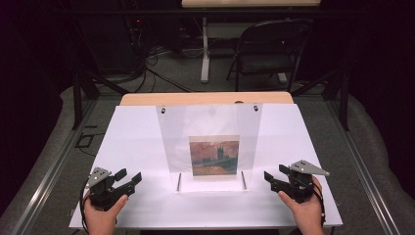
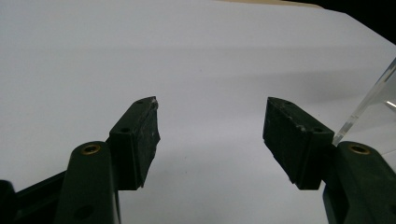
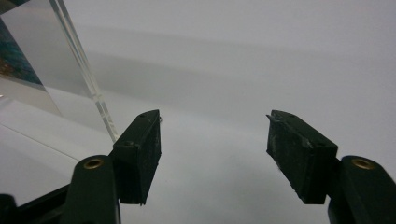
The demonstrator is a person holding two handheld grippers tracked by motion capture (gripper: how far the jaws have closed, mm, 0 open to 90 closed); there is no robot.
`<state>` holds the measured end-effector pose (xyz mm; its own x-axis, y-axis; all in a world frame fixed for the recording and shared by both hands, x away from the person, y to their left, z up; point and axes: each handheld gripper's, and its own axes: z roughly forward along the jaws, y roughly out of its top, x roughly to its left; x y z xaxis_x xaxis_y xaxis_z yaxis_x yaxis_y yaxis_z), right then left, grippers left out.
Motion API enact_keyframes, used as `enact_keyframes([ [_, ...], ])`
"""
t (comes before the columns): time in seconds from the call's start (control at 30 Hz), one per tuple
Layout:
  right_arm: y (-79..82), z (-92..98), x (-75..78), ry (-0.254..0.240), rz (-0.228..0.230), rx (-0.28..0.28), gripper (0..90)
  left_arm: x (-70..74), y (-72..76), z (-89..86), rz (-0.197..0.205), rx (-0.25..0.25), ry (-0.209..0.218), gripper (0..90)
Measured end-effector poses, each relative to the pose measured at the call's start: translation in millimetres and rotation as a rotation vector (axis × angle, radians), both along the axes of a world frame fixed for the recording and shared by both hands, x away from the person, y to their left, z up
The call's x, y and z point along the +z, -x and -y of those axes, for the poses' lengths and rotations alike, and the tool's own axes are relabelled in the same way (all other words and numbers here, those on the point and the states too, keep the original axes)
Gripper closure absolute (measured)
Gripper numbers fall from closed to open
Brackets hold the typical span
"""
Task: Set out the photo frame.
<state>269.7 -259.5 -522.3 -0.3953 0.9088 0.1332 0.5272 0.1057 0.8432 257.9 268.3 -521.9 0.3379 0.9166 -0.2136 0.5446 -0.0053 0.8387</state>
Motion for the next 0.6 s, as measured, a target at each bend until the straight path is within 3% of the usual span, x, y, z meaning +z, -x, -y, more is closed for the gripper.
enact_keyframes([
  [0.23, 0.4, -1.7, -7.5, -0.020, -0.019, -0.001, 34.6, -7.8, 1.9, 5.6, -0.013, -0.021, -0.039, 36.5],
  [0.6, -1.0, 0.7, -15.0, -0.052, -0.062, 0.001, 37.7, -10.4, 0.5, 6.5, -0.041, -0.031, -0.032, 37.3],
])
